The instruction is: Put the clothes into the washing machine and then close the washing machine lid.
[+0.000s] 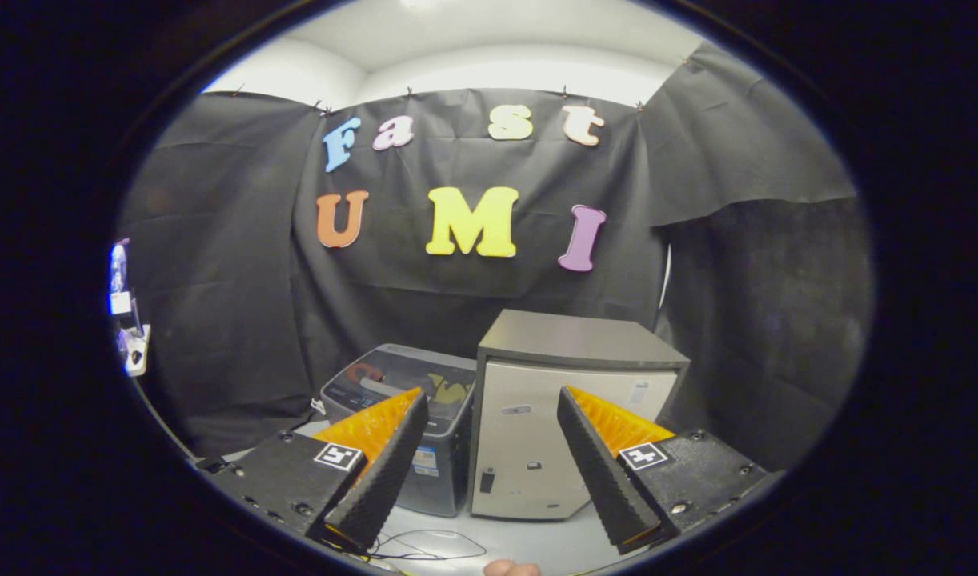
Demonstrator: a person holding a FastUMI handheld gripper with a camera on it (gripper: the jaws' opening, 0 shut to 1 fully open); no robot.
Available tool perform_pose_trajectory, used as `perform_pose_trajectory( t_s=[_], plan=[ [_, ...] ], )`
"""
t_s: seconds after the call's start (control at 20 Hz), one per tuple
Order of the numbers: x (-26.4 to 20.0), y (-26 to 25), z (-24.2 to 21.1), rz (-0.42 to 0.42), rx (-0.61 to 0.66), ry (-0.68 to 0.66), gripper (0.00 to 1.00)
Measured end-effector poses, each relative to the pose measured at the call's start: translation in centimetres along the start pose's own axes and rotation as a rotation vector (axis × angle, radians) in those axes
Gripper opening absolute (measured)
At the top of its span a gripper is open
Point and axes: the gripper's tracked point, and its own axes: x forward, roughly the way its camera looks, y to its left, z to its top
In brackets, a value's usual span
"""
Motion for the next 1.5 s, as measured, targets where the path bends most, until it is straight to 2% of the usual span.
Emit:
perform_pose_trajectory(
  t_s=[0.4, 1.5],
  plan=[
    [-0.4, -1.6, -0.5, -0.029, 0.004, 0.001, 1.00],
    [1.7, -2.4, -0.5, -0.036, -0.009, -0.006, 1.00]
  ],
)
